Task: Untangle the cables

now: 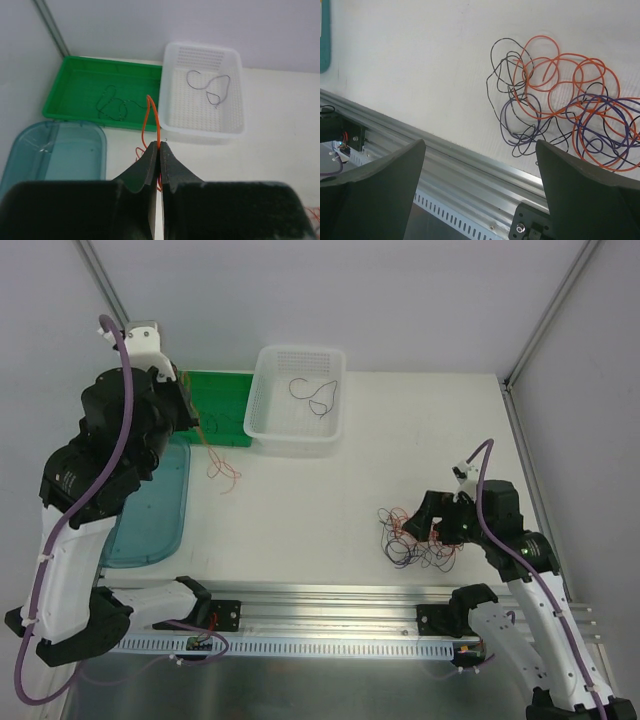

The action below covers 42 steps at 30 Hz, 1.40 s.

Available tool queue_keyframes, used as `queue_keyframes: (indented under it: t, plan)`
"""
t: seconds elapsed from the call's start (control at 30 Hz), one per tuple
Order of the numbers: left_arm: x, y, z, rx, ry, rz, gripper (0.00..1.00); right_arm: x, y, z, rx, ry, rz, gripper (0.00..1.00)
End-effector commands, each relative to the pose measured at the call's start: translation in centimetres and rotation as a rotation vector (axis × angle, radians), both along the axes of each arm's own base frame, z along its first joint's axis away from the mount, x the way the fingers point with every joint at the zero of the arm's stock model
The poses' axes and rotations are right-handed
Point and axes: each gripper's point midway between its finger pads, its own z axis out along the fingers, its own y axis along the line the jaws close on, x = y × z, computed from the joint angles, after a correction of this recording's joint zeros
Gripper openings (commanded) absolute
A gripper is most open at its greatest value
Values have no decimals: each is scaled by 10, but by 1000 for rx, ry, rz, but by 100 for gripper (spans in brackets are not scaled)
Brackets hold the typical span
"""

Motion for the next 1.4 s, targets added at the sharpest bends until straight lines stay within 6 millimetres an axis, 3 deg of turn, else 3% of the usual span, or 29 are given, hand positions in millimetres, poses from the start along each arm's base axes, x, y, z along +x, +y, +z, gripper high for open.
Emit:
queue_keyframes:
  t: [0.0,0.33,0.43,0.63,0.7,0.73,0.83,0.87,0.93,0.97,1.0,1.03,1.07,1.1,1.2,1.3,1.37]
  plan:
    - [-2,46,28,72,-87,201,0,-7,7,12,15,-37,71,97]
    - [-10,132,70,277,-173,543,0,-17,18,-5,16,-4,164,97]
    - [-5,153,67,329,-159,642,0,-19,19,-7,11,8,175,97]
    - [6,191,31,335,-96,770,0,-22,19,-6,-21,-13,211,97]
    - [17,194,4,333,-44,751,0,-22,18,-9,-33,-12,211,97]
    - [20,203,-20,326,8,771,0,-23,17,-10,-38,-10,208,97]
    - [22,218,-60,287,82,790,2,-23,16,-11,-43,-7,207,97]
    - [21,221,-85,279,132,789,8,-22,16,-10,-44,-11,203,97]
    - [18,227,-116,226,179,802,17,-23,16,-11,-48,-5,204,97]
    - [14,227,-121,219,184,795,24,-23,16,-10,-48,-3,203,97]
    - [14,226,-127,184,183,797,40,-22,16,-10,-46,1,202,97]
    - [14,223,-132,167,187,785,47,-23,16,-9,-49,6,208,97]
    - [11,221,-134,160,185,776,53,-23,17,-10,-48,11,208,97]
    - [10,219,-134,146,178,769,67,-22,16,-9,-50,11,203,97]
    - [6,206,-130,103,153,711,86,-20,12,-9,-70,21,170,97]
    - [4,188,-124,39,117,620,94,-16,8,-15,-93,48,145,97]
    - [8,157,-126,-55,106,466,98,-11,1,-20,-118,74,75,97]
